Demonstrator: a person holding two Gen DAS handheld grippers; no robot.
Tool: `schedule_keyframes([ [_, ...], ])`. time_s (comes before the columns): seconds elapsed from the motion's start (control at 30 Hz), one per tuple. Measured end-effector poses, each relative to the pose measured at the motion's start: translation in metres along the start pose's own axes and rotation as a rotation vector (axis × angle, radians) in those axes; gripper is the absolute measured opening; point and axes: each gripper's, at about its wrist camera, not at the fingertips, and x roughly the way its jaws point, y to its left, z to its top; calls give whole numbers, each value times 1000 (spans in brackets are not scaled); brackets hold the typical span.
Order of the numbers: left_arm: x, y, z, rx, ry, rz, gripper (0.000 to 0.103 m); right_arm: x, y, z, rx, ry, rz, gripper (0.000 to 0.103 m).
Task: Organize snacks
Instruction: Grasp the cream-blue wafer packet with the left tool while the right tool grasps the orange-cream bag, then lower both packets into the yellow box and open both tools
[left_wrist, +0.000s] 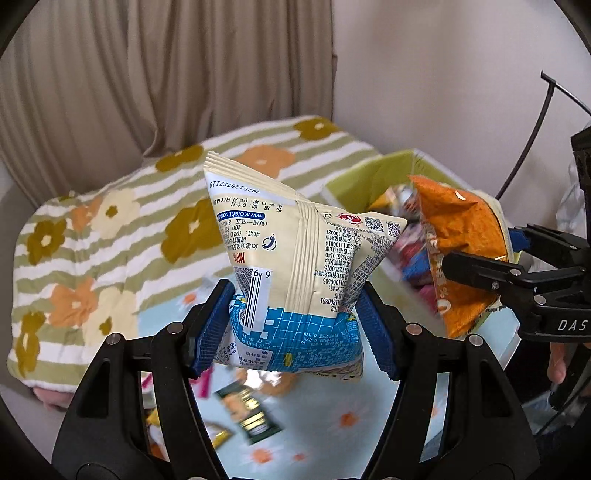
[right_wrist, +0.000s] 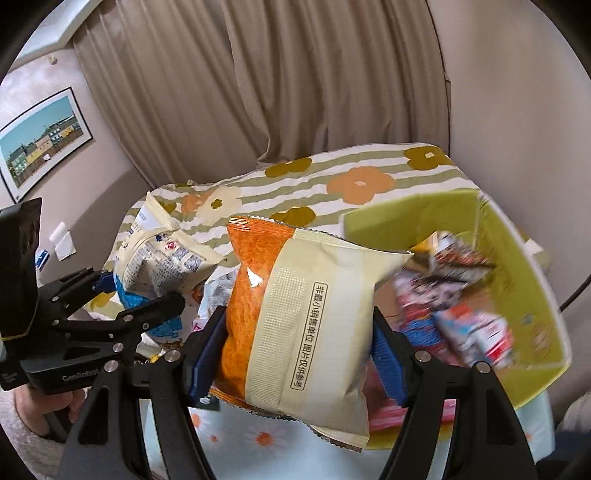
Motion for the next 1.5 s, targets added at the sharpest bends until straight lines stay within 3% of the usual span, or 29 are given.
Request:
schedule_keyframes([
  [0.33, 51, -105, 45, -132, 23, -61, 65, -24, -110, 16, -42, 46, -37, 68],
  [0.57, 98, -139, 45, -253, 111, -88, 65, -19, -157, 12, -24, 103, -15, 68],
  [0.77, 120, -147, 41, -274, 168, -93, 69, -19, -172, 5, 4, 119, -1, 68],
  [0.87, 121, -148, 38, -270, 174, -78, 94, -20, -176, 2, 11, 124, -3, 68],
  [0.9, 117, -147, 36, -276, 160, -57, 96, -21, -177, 1, 12, 126, -6, 68],
  [1.07, 104, -140, 27, -289, 154, -1, 96, -21, -177, -4, -18, 130, -33, 68],
  [1.27, 87, -133, 19, -300, 134, 13, 96, -9, -173, -7, -47, 139, -20, 68],
  [1.33, 83, -130, 18, -301, 126, 20, 96, -4, -172, -9, -64, 139, -45, 70],
  [1.37, 81, -130, 17, -299, 124, 26, 96, -2, -171, -9, -74, 132, -69, 77],
  [1.4, 79, -130, 16, -297, 119, 33, 96, -2, -171, -10, -80, 126, -81, 92],
  [1.47, 74, -128, 14, -301, 100, 42, 96, -5, -172, -12, -81, 96, -84, 102],
  [1.5, 72, -128, 13, -306, 96, 42, 96, -7, -173, -14, -78, 92, -76, 102],
])
